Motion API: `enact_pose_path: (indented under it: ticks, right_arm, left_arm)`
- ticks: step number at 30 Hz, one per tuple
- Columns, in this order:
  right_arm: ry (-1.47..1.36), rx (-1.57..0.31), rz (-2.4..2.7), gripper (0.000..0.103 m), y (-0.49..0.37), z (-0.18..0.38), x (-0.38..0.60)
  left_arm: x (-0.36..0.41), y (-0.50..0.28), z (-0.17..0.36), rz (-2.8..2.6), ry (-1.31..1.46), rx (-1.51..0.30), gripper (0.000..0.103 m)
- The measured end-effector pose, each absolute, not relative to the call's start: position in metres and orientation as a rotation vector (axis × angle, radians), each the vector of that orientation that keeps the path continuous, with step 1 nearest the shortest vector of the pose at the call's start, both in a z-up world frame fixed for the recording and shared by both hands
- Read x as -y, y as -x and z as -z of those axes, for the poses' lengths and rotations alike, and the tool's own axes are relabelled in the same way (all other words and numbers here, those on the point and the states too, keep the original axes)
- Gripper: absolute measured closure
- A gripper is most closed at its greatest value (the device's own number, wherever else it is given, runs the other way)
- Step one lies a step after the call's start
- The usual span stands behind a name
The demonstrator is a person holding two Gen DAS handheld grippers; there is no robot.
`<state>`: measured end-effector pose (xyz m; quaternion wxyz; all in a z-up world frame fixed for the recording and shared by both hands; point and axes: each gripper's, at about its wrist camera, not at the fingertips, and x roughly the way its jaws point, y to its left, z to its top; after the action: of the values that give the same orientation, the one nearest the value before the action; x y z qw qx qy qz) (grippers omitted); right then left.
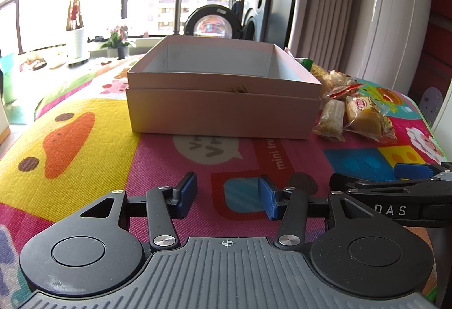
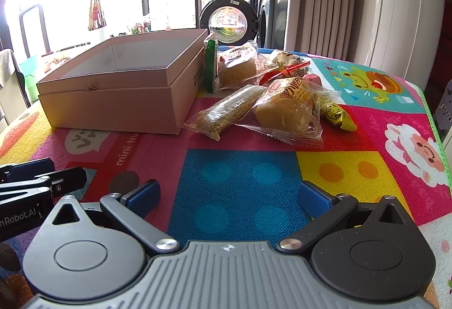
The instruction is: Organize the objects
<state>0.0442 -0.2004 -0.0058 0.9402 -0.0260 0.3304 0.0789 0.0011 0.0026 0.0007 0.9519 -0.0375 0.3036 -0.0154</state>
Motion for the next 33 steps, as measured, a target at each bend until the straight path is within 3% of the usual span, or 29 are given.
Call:
enact_pose_path:
  ticks: [33]
  right_arm:
    - [0.072,-0.755,-0.205,0.000,-0.052,-0.002,0.197]
  left_arm:
    - [0.003,-0.001,-0.001,0.020,0.045,-0.620,0.050]
